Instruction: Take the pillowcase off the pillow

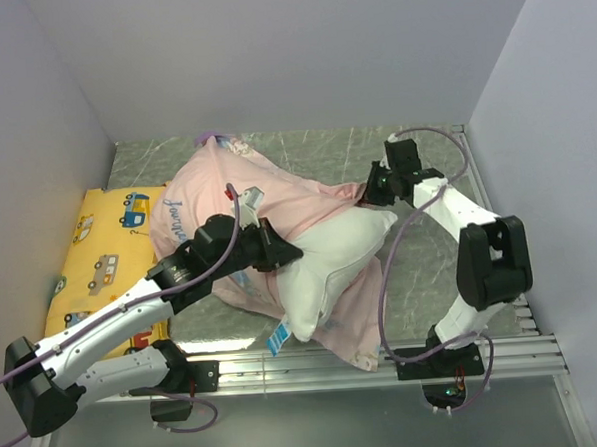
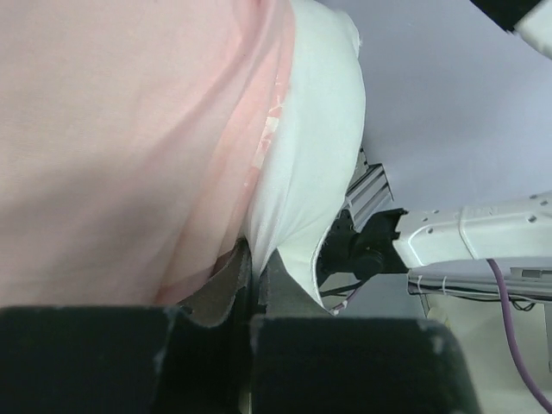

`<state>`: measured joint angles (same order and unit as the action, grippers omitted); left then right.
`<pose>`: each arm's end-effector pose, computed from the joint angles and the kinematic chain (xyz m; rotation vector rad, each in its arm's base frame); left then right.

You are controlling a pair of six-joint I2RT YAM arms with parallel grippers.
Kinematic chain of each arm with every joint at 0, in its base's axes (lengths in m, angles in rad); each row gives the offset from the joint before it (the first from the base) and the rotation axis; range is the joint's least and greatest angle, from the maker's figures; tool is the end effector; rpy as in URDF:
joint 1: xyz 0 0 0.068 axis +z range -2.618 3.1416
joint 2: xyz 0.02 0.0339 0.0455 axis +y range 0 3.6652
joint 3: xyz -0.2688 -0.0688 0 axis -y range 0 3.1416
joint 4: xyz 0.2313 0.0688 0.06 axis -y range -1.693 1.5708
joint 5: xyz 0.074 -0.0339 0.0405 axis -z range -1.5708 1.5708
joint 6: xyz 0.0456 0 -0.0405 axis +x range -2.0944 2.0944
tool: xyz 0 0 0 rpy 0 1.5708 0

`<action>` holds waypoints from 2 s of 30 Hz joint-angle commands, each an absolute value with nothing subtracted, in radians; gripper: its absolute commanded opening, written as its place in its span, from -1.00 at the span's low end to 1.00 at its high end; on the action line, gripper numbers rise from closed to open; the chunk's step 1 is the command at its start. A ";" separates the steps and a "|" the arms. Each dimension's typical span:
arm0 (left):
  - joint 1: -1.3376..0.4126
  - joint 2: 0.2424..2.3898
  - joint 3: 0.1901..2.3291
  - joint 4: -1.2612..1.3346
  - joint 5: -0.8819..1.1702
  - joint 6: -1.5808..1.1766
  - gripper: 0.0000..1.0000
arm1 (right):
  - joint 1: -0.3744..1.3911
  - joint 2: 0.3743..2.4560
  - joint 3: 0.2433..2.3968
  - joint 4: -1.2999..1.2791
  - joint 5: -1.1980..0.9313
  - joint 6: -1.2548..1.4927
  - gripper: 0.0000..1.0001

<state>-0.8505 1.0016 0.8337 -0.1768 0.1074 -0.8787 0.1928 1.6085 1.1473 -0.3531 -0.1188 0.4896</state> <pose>0.1451 -0.1727 0.3201 0.0504 2.1273 -1.2122 0.3384 0.0716 0.2462 0.3022 2.4094 0.4588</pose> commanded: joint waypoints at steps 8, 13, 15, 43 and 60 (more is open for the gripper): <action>-0.864 1.144 1.000 -0.074 0.012 -0.865 -0.99 | 0.137 1.481 1.319 -0.461 -0.248 0.422 0.37; -0.864 1.290 1.081 -0.032 0.003 -0.880 -0.99 | 0.077 1.312 1.384 -0.575 -0.089 0.463 0.61; -0.864 1.363 1.115 -0.005 0.005 -0.894 -0.99 | 0.095 1.243 1.396 -0.603 -0.112 0.482 0.61; -0.937 1.571 1.522 -0.196 -0.107 -0.787 0.28 | 0.337 0.836 0.761 -0.374 0.112 0.471 0.71; -0.925 1.626 1.479 -0.569 -0.527 -0.626 0.50 | 0.342 1.032 0.795 -0.342 0.047 0.485 -0.85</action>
